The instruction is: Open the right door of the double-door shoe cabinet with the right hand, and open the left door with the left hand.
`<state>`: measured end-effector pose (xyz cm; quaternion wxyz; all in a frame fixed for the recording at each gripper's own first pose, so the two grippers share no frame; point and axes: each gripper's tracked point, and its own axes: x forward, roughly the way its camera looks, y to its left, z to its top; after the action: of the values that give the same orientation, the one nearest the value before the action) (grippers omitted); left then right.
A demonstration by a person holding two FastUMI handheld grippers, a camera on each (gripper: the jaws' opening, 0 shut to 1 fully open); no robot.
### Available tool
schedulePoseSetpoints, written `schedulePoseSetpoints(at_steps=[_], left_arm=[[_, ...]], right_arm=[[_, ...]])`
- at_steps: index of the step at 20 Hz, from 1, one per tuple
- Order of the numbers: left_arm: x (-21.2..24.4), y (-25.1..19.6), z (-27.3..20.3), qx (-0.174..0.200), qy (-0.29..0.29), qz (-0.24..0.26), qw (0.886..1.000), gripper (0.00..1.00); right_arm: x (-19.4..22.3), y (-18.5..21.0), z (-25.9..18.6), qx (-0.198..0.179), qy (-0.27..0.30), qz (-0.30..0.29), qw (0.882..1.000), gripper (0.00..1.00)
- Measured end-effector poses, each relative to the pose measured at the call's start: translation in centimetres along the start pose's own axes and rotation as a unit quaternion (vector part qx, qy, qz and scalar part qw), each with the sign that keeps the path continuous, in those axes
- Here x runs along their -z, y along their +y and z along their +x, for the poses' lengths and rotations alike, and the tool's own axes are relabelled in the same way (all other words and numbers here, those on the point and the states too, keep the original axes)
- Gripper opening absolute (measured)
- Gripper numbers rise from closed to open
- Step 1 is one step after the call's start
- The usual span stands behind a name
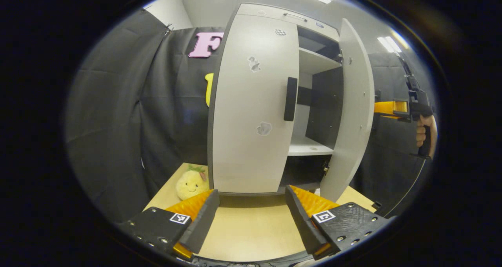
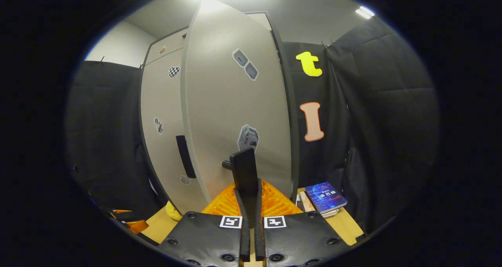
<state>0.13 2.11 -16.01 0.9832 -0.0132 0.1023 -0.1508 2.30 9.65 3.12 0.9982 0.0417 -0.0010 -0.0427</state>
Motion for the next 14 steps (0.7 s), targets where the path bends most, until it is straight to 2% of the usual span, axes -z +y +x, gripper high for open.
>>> schedulePoseSetpoints(at_steps=[3,4,5,6,8,9,11,14], left_arm=[[0.5,-0.5,0.2,0.005,0.005,0.006,1.000,0.98],[0.7,-0.7,0.3,0.006,0.007,0.009,1.000,0.98],[0.8,-1.0,0.4,0.006,0.007,0.010,1.000,0.98],[0.8,-1.4,0.7,0.008,0.007,0.010,1.000,0.98],[0.6,-2.4,1.2,0.012,0.008,0.008,1.000,0.98],[0.7,-2.9,1.5,0.015,0.008,0.007,1.000,0.98],[0.9,-4.1,1.9,0.019,0.014,0.008,1.000,0.98],[0.7,-6.6,2.7,0.028,0.021,0.003,0.999,0.98]], right_arm=[[-0.1,-0.7,-0.3,0.003,-0.003,0.009,1.000,0.06],[-0.1,-1.0,-0.5,0.009,-0.004,0.003,1.000,0.02],[-0.1,-1.4,-0.6,0.014,-0.005,-0.002,1.000,0.06],[-0.2,-2.0,-0.9,0.019,-0.004,-0.004,1.000,0.02],[-0.4,-3.7,-1.5,0.031,-0.006,0.001,1.000,0.02],[-0.4,-4.4,-1.8,0.031,-0.007,0.005,0.999,0.06],[-0.6,-5.8,-2.2,0.029,-0.007,0.014,0.999,0.05],[-0.8,-9.0,-2.6,0.030,-0.004,-0.025,0.999,0.05]])
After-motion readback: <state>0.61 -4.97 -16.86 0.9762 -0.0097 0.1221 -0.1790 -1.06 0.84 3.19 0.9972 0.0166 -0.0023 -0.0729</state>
